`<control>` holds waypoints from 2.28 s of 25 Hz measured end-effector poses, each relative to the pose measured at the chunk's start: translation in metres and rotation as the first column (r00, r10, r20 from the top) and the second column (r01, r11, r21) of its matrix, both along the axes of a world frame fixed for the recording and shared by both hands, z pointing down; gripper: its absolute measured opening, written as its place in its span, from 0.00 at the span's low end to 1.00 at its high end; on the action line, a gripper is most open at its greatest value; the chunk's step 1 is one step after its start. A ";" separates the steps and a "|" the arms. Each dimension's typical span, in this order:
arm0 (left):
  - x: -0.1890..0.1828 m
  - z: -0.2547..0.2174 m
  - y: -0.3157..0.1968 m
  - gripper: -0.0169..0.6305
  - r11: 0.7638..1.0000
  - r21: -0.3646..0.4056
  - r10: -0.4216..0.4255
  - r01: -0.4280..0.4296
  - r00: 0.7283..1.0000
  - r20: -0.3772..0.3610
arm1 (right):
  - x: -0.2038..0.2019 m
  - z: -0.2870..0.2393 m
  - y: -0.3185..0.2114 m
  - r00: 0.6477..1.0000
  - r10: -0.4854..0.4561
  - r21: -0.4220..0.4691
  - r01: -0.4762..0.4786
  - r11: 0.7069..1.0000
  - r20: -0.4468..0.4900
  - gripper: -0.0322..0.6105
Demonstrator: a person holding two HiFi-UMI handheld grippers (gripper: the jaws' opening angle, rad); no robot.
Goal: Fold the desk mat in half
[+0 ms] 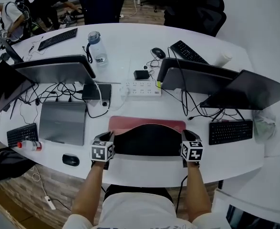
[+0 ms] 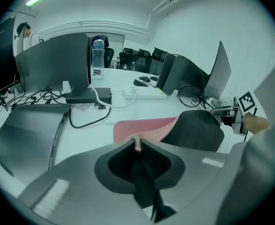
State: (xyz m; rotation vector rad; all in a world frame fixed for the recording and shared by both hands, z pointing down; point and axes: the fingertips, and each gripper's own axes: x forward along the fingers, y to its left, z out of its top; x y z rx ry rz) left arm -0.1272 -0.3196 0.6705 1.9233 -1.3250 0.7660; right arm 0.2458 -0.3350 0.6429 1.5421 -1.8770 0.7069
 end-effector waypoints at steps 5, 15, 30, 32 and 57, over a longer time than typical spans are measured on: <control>-0.003 0.009 -0.009 0.09 1.000 -0.023 0.000 0.000 1.000 0.005 | -0.002 0.012 -0.010 1.000 0.010 -0.022 -0.010 1.000 -0.017 0.11; -0.004 0.020 -0.032 0.13 0.999 -0.045 -0.012 0.015 0.999 0.051 | 0.010 0.036 -0.023 0.998 0.023 -0.098 -0.030 0.995 -0.066 0.07; 0.000 0.005 -0.027 0.38 0.999 0.029 -0.023 0.022 0.998 0.050 | 0.014 0.016 -0.017 0.998 0.026 -0.022 -0.027 0.999 -0.053 0.25; 0.000 0.001 -0.026 0.39 0.999 0.030 -0.023 0.022 0.999 0.047 | 0.014 0.014 -0.016 0.998 0.023 -0.019 -0.024 1.000 -0.054 0.28; 0.003 -0.113 0.070 0.03 0.930 0.340 -0.159 0.142 0.987 0.023 | -0.001 -0.092 0.057 0.993 -0.098 0.296 0.074 0.952 0.068 0.07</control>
